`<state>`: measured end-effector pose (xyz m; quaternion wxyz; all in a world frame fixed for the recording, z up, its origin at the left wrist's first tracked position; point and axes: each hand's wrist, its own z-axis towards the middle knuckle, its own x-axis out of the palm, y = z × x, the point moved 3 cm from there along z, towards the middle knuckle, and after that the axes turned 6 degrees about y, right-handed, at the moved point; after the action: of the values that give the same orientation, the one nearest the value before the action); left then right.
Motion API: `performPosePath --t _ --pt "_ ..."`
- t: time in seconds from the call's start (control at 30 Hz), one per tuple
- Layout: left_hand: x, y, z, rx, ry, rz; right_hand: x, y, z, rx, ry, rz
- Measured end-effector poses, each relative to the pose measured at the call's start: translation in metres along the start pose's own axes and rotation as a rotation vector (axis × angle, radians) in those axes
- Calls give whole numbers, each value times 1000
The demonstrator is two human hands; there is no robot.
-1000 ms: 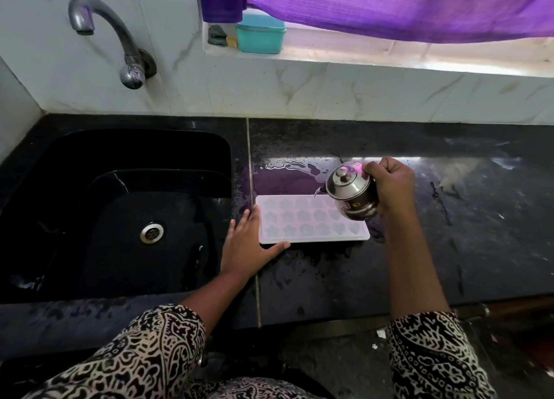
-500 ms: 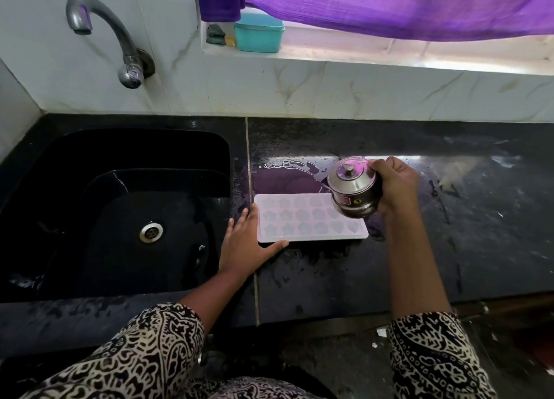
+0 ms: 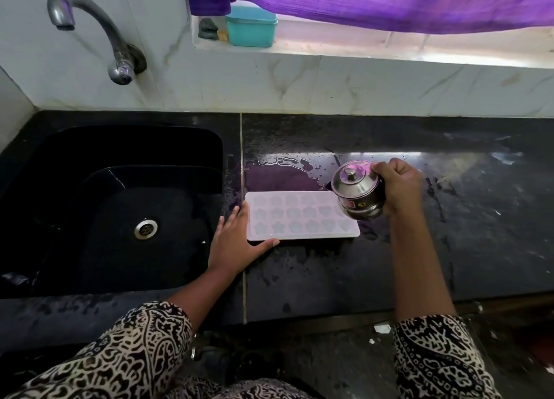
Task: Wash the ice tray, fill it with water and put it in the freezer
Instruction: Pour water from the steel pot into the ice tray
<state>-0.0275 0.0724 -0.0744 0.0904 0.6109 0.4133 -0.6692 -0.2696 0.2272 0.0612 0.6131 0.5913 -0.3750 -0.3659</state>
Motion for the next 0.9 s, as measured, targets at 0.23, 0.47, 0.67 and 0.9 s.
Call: performPosePath --t 0.23,0.47,0.67,0.9 --pt "-1 -1 0 -13 0 -24 0 -2 4 14 62 -97" --pt "0 -1 -1 -15 -18 -57 1 1 8 9 83 -184" --pt "0 0 0 -18 -17 -62 2 -2 10 7 110 -242" --pt "-1 -2 0 -19 -13 -54 5 -2 12 4 114 -245"
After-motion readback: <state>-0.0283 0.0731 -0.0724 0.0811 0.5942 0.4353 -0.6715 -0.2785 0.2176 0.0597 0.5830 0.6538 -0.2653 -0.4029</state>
